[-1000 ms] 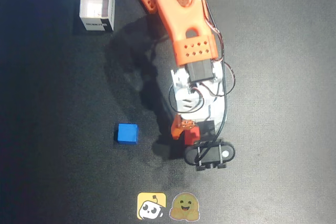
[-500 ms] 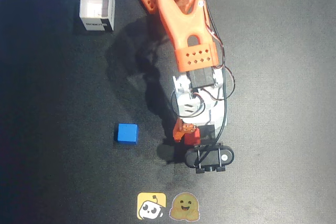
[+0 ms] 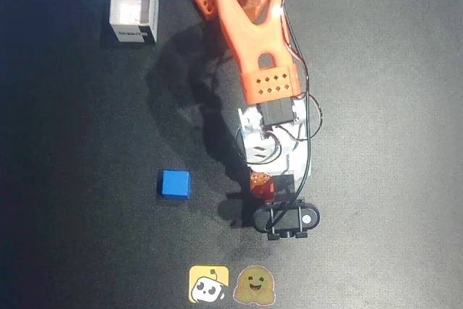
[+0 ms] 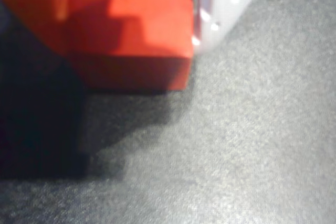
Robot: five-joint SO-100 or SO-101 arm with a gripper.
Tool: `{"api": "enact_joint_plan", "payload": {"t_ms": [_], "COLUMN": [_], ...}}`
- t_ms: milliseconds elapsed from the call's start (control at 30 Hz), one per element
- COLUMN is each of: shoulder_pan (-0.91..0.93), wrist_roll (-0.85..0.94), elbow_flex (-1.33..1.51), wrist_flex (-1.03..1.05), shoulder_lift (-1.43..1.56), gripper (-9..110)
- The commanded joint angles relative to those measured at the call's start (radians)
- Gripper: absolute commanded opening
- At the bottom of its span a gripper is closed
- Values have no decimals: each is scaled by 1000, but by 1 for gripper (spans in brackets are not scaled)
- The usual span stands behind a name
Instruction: Put the red cube on top of the blue cube.
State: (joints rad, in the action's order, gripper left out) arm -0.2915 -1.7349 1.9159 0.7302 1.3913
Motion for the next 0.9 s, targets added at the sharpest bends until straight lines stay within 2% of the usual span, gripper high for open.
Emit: {"api": "enact_joint_plan", "payload": {"t_ms": [0, 267, 867], "shoulder_pan": [0, 18, 92], "wrist_roll": [-9, -9, -8], "elbow_flex": [-5, -5, -124], "wrist_flex": [-11, 35, 275], "shoulder_lift": [5, 29, 149], "gripper": [2, 2, 2]}}
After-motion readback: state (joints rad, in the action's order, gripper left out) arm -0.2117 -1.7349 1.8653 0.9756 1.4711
